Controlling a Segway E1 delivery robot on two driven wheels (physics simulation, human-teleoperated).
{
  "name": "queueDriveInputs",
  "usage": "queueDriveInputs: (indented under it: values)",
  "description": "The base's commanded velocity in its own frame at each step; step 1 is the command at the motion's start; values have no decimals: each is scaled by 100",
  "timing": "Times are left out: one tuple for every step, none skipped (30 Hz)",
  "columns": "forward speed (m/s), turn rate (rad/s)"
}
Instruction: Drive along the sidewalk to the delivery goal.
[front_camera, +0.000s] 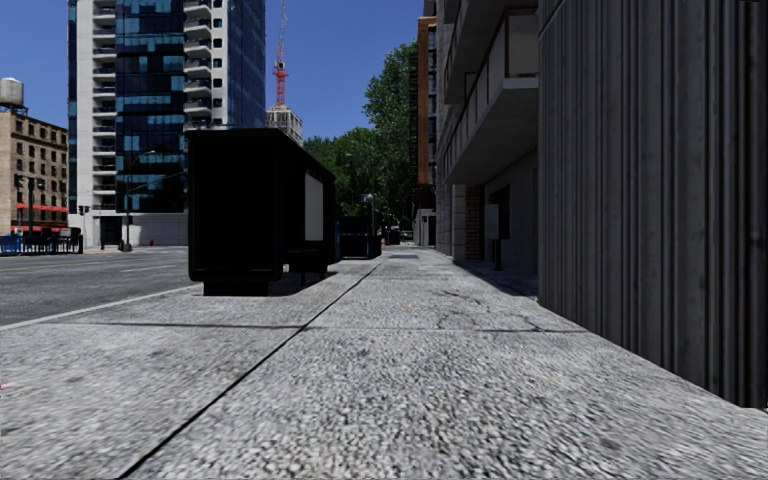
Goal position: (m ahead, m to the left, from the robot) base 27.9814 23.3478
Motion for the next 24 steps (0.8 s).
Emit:
queueDriveInputs:
  values:
    - [198, 0]
    - [198, 0]
    - [198, 0]
    - [198, 0]
    - [198, 0]
    - [198, 0]
    - [198, 0]
    - [198, 0]
    - [198, 0]
    - [198, 0]
    - [198, 0]
    - [198, 0]
    - [198, 0]
    - [198, 0]
    - [198, 0]
    - [198, 0]
    - [198, 0]
    - [198, 0]
    - [198, 0]
    - [198, 0]
    - [198, 0]
    - [198, 0]
    - [198, 0]
    - [198, 0]
